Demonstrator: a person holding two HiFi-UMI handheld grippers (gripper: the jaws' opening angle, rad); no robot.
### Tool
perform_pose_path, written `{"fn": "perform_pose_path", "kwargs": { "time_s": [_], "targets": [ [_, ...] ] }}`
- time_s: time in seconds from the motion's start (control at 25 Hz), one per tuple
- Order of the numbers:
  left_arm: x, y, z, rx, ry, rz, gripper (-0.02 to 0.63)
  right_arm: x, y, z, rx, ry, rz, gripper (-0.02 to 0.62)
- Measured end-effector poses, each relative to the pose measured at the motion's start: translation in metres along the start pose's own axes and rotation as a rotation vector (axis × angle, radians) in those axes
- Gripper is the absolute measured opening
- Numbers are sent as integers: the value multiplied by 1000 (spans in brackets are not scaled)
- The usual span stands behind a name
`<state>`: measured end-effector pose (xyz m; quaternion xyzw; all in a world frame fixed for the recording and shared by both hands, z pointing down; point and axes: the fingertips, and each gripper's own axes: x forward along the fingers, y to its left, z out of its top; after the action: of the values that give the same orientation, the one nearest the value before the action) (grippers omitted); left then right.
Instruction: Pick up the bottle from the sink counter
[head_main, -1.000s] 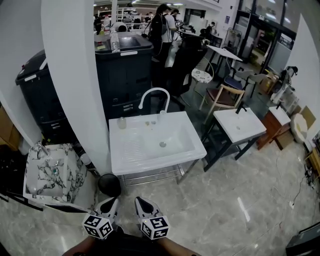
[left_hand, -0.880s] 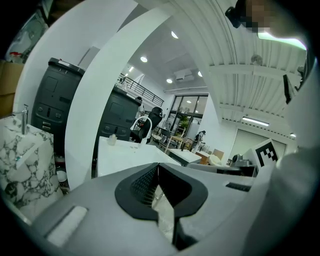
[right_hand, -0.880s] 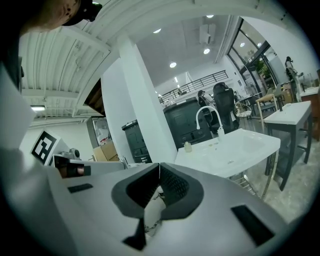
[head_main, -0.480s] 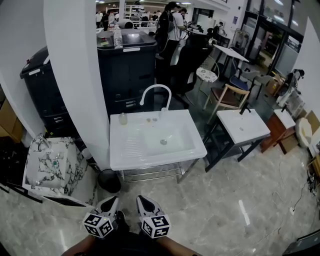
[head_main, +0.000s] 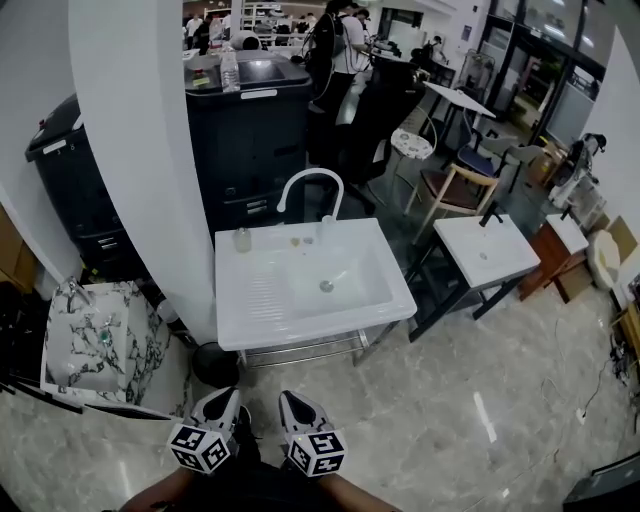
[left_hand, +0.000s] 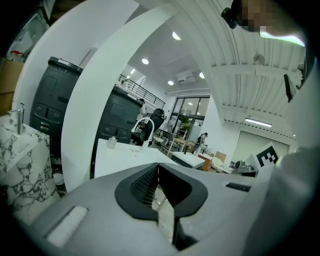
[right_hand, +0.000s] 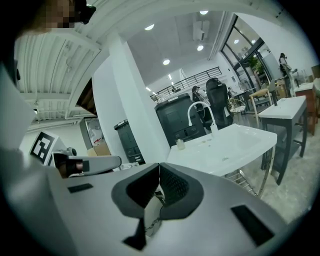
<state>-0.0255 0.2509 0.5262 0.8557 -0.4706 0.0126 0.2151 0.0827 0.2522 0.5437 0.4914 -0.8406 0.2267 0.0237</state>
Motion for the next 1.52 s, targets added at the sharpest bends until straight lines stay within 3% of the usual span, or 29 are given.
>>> {"fn": "perform_pose_path", "kwargs": {
  "time_s": [0.6,1.0,1.28,1.52],
  "targets": [
    [104,105,56,-11,38,-97,2,140,-26,33,30,17,-82,8],
    [155,164,82,-32,56,-146,2,200,-39,48,49,48,-162,8],
    [180,187,90,-41,60,-114,2,224,-58,57,57,59,-171,8],
    [207,195,89,-7,75,-39,2,254,-79,68,68,75,-86,8]
  ]
}}
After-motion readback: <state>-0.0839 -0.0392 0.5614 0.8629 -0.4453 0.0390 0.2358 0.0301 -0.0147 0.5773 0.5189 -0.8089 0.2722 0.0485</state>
